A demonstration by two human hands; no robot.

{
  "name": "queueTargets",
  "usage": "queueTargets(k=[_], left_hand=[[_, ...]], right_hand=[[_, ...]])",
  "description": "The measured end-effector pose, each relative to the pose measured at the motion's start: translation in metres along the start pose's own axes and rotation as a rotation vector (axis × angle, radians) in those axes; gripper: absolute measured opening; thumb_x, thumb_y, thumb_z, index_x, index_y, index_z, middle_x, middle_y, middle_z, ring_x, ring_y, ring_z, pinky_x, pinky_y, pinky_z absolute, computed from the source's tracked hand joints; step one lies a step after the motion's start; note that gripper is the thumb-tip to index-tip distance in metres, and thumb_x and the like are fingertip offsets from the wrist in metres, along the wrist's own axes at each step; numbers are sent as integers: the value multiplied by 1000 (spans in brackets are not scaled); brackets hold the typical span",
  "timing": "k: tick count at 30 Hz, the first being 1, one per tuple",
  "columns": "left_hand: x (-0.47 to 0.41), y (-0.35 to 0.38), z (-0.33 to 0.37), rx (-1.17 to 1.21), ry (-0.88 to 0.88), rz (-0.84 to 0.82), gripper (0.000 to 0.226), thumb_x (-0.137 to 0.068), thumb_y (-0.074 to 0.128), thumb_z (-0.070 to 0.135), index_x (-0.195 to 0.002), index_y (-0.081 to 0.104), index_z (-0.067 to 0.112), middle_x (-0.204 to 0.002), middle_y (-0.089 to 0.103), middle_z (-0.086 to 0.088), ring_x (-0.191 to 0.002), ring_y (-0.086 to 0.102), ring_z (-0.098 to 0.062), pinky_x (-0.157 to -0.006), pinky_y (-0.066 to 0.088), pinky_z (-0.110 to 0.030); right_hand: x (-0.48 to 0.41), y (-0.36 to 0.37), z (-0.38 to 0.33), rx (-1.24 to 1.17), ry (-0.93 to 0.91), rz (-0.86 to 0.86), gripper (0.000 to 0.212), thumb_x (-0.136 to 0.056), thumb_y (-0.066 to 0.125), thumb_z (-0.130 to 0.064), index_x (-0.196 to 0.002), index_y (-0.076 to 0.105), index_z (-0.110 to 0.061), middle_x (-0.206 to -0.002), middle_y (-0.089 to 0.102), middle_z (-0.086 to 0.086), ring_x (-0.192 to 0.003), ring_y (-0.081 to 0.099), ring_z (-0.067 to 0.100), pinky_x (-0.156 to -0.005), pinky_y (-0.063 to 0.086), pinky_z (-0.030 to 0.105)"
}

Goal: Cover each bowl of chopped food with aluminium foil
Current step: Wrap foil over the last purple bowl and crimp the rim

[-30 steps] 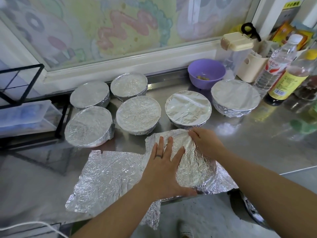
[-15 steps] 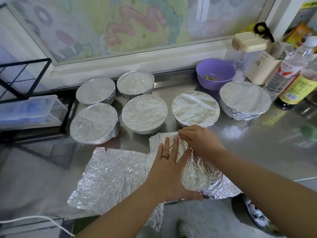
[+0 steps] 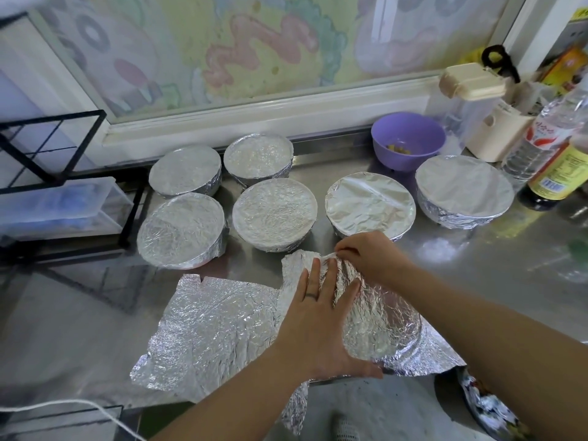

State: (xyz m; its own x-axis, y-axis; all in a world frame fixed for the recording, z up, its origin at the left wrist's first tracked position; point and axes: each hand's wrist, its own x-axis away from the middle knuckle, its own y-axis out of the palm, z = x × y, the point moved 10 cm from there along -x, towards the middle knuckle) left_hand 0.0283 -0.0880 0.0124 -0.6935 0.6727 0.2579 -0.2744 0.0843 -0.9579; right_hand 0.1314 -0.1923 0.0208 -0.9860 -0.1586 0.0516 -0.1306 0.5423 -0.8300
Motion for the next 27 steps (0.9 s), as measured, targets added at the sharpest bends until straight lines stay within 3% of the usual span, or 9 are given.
queueTargets(k=[7, 10, 14, 18, 24, 27], left_hand=[[-1, 0, 1, 6, 22, 0, 136, -57, 36, 103, -158, -12, 25, -159, -31, -17, -139, -42, -38, -120, -12, -57], [-3, 1, 0, 11, 32, 14, 136, -57, 36, 103, -158, -9, 24, -160, -31, -15, -140, -41, -38, -121, -9, -57], [-3, 1, 0, -2, 42, 21, 135, -59, 36, 102, -159, -6, 22, -164, -22, -13, -142, -36, -41, -120, -9, -59], [-4, 1, 0, -11, 51, 15, 134, -58, 32, 102, -159, -4, 22, -165, -14, -9, -142, -37, -40, -120, -10, -59], [-5, 1, 0, -13, 54, 26, 134, -58, 32, 102, -159, -4, 22, -165, -19, -8, -141, -40, -38, -120, -12, -57], [0, -8, 1, 79, 67, 89, 132, -59, 37, 99, -159, -7, 25, -165, -21, -3, -142, -40, -32, -119, -17, -54]], right_hand=[[6, 4, -10, 114, -78, -42, 24, -105, 53, -25, -109, 74, -14, -104, 73, 4, -96, 66, 24, -86, 52, 43], [6, -2, -27, 94, -185, -33, 23, -101, 60, -20, -119, 74, -18, -115, 73, 1, -102, 67, 22, -89, 54, 41], [-3, 9, -34, 98, -178, -188, 21, -98, 64, -19, -115, 77, -19, -107, 75, 2, -98, 68, 20, -92, 51, 36], [-12, 8, -29, 40, -86, -201, 17, -95, 69, -19, -108, 79, -18, -99, 77, 0, -89, 67, 12, -84, 47, 23], [-14, 8, -27, 2, -85, -171, 11, -91, 72, -18, -98, 81, -18, -86, 75, -6, -75, 62, 3, -69, 38, 5], [-11, 7, -26, -11, -93, -152, 11, -91, 72, -16, -98, 81, -18, -86, 76, -6, -76, 64, 5, -72, 41, 9]])
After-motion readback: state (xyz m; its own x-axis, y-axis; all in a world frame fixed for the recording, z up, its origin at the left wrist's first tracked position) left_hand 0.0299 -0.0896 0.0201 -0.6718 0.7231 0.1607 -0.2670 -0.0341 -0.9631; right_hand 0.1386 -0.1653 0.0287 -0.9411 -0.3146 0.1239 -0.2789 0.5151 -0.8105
